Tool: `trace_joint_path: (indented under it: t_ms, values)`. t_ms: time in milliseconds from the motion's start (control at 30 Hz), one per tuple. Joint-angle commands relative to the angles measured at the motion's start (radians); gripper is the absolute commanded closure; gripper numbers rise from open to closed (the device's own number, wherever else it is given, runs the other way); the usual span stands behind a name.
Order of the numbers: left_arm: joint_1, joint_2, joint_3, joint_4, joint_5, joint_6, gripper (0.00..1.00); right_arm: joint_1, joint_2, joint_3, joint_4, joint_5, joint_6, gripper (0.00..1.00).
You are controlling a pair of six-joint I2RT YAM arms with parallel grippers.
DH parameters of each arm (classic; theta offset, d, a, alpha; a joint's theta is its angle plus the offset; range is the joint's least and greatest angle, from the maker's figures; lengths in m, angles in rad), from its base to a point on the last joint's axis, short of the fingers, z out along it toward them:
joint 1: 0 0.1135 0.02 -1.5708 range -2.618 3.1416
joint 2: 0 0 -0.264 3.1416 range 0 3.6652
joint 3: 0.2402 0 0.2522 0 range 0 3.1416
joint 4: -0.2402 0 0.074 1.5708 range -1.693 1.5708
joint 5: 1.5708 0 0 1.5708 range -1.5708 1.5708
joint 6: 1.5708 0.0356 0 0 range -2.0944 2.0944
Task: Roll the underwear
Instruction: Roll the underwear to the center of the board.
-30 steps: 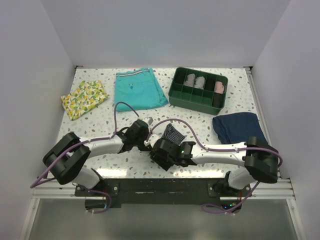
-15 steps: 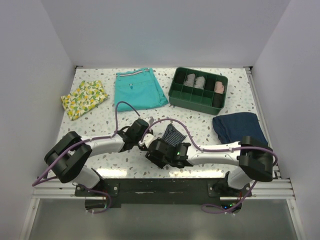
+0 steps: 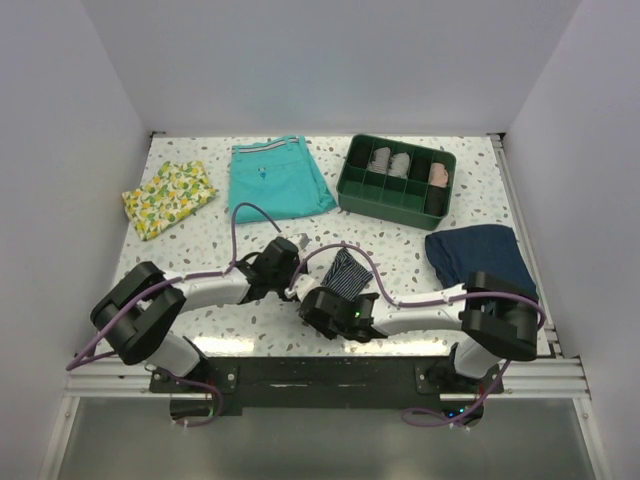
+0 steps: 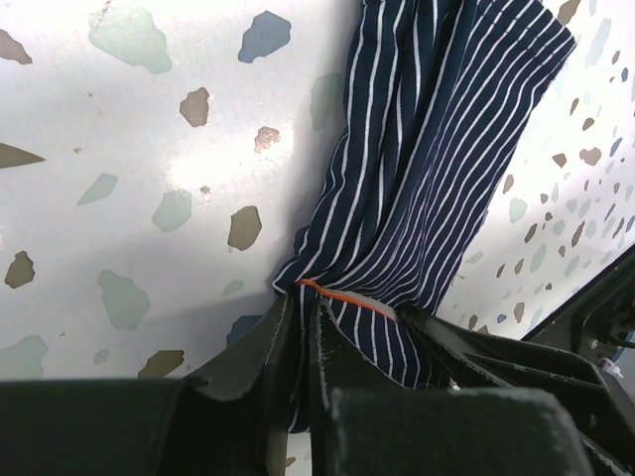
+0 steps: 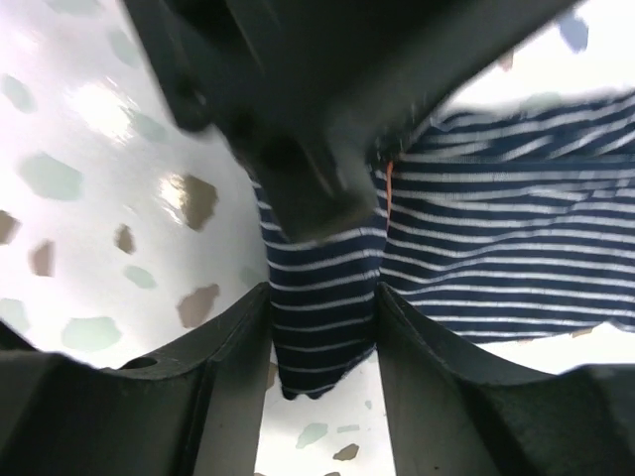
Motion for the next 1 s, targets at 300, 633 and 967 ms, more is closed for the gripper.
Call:
trace_joint_path:
  t_ms: [300, 633, 967]
  values:
    - [0.016, 0.003, -0.004, -0.082, -0.043, 0.026, 0.88, 0.005, 0.004, -0.079, 0.080, 0.008, 0.096, 0.79]
    - [0.160, -0.146, 0.045, -0.193, -0.129, 0.064, 0.40, -0.005, -0.049, -0.158, 0.183, -0.059, 0.186, 0.81]
    - [0.224, -0.241, 0.039, -0.220, -0.124, 0.133, 0.35, -0.221, -0.169, -0.358, 0.454, -0.369, 0.355, 0.81]
